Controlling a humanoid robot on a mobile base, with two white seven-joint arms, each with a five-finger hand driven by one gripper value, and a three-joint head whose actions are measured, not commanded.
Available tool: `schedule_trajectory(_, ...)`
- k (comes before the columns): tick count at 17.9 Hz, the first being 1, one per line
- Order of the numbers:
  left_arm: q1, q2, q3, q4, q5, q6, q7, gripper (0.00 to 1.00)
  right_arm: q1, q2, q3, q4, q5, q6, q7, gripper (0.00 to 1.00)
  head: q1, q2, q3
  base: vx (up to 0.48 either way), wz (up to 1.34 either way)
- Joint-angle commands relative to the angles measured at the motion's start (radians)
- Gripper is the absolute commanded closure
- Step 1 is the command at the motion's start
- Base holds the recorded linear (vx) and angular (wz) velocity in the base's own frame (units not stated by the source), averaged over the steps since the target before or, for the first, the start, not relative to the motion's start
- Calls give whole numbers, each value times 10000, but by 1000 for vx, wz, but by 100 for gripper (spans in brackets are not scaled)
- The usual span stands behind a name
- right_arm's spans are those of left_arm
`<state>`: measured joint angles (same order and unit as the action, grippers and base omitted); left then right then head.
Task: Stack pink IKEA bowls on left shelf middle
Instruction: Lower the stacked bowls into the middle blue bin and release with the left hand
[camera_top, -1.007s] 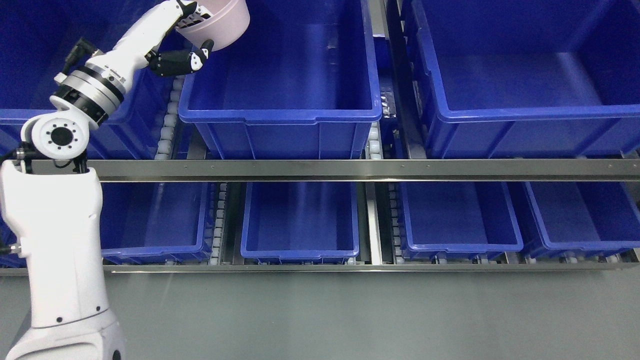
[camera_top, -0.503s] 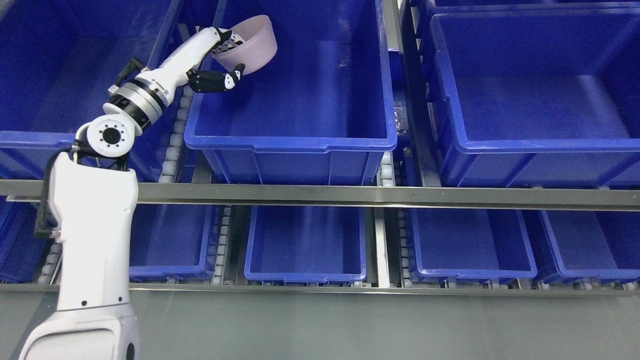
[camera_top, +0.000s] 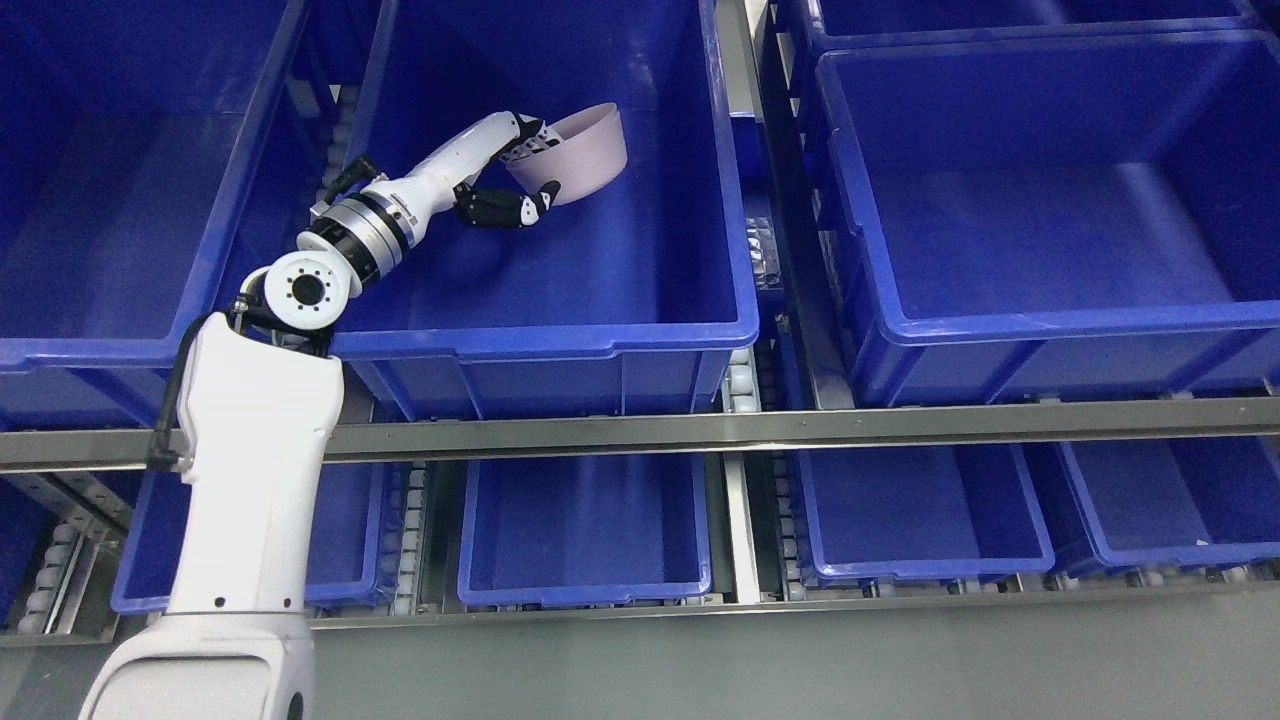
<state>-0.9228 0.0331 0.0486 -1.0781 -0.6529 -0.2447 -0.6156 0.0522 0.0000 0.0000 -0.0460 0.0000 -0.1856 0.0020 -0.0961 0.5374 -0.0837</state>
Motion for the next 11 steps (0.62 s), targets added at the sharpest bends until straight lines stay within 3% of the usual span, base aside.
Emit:
schedule_trajectory(1, 499, -157, -732, 596, -21, 39, 5, 89, 0, -175, -92, 0, 77, 0, 11, 0, 0, 0, 0, 53, -47)
schedule_trajectory(3, 561, -157, -716, 596, -21, 39, -41, 77, 0, -175, -92, 0, 77, 0, 11, 0, 0, 0, 0, 41, -24)
schedule_trajectory(4, 606, -157, -716, 596, -21, 39, -56, 59, 0, -175, -92, 0, 77, 0, 11, 0, 0, 0, 0, 28, -2)
schedule_trajectory(8, 577, -157, -502, 520, 71, 54, 20, 44, 0, -175, -92, 0, 77, 0, 11, 0, 0, 0, 0, 5, 23)
schedule_trajectory(11, 134, -157, 736, 91, 269, 85, 432, 39, 0, -175, -92, 0, 77, -15, 11, 0, 0, 0, 0, -22, 69)
